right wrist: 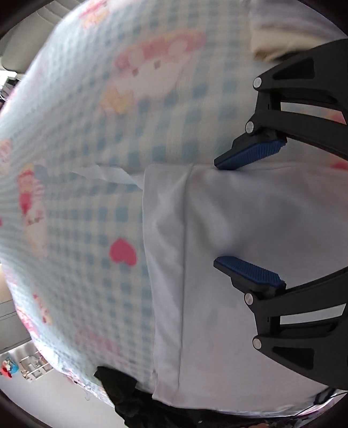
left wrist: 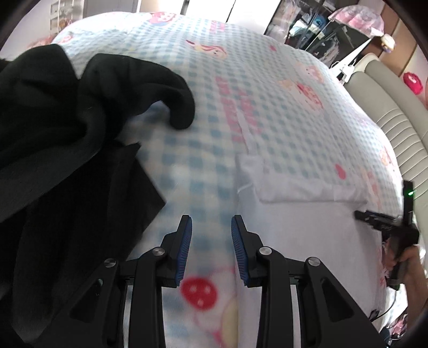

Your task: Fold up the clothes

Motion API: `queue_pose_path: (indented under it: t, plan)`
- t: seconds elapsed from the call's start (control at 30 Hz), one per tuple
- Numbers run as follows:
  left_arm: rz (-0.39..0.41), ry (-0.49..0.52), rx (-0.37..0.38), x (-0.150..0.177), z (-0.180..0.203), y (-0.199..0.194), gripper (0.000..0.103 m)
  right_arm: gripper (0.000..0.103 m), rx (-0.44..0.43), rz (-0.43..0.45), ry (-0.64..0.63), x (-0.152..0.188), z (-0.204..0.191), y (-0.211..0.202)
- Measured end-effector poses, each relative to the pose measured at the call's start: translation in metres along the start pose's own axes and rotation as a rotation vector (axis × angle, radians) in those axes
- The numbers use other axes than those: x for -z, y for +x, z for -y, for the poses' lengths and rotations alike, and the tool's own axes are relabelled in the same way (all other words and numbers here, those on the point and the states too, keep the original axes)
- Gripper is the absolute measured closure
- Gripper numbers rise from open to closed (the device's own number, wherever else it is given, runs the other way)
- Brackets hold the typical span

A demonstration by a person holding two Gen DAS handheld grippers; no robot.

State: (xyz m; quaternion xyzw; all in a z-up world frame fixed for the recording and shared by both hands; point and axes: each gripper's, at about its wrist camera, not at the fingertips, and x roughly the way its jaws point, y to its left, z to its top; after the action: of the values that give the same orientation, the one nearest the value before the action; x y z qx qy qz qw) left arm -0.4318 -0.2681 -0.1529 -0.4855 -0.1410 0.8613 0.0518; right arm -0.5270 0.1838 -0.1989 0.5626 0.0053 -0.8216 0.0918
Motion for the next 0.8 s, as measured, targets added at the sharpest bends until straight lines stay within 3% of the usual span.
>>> queue_pose_path:
  t: [0.13,0.27,0.37,0.43,0.47,0.5,0.6,0.7,0.8]
  plan:
    - [0.027,-0.001,0.091,-0.005,-0.001,0.007,0.071,0.089,-0.070,0.065,0.024,0.000,0.013,-0.003]
    - [0.040,0.003,0.188,-0.011,0.004,0.013,0.068,0.097,-0.122,0.115,0.093,0.002,0.036,-0.017]
    - [0.022,0.014,0.216,-0.018,0.012,0.025,0.061,0.099,-0.077,0.122,0.104,0.000,0.046,-0.017]
    - [-0.021,0.030,0.171,-0.023,0.018,0.044,0.063,0.099,-0.073,0.118,0.109,-0.004,0.050,-0.014]
    - [-0.037,0.052,0.128,-0.024,0.022,0.054,0.071,0.099,-0.074,0.116,0.113,-0.006,0.052,-0.012]
    - [-0.051,0.092,0.039,-0.026,0.027,0.065,0.077,0.099,-0.069,0.112,0.110,-0.007,0.052,-0.010]
    - [-0.097,0.146,-0.060,-0.032,0.036,0.082,0.075,0.098,-0.045,0.094,0.089,-0.011,0.051,-0.003]
    - [-0.081,0.130,-0.065,-0.038,0.045,0.063,0.073,0.086,-0.060,0.042,0.124,-0.014,0.057,0.001]
    - [-0.020,0.171,0.003,-0.029,0.061,0.019,0.064,0.075,-0.107,0.045,0.127,-0.014,0.057,-0.020]
